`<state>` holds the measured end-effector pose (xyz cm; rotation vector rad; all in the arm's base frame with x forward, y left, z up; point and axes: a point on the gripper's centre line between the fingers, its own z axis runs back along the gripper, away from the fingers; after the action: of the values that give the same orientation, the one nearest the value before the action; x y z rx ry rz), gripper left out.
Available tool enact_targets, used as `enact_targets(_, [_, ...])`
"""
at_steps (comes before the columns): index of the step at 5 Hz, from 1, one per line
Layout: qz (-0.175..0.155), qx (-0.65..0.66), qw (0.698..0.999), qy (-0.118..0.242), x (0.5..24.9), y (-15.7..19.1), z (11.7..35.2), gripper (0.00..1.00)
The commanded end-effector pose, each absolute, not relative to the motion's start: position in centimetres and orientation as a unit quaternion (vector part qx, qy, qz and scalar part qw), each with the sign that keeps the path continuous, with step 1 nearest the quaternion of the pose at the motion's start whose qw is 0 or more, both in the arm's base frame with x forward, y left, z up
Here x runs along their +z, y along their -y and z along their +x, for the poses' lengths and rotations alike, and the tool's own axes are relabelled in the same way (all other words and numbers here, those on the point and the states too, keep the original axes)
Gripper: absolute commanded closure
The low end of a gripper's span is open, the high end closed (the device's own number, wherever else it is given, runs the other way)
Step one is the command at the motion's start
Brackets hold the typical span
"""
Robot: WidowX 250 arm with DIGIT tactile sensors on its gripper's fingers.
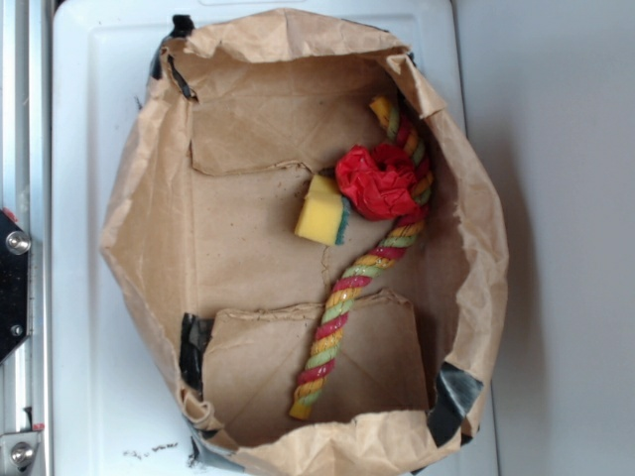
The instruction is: Grab the green sponge.
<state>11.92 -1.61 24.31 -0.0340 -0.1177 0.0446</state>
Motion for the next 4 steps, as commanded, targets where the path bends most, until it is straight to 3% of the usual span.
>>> enact_targets(1, [-0.017,0.022,0.998,0.059,24.3,1.6,11.9,0.0])
enact_targets(4, [0.022,0.07,0.994,0.084,22.6,-2.5,18.6,0.0])
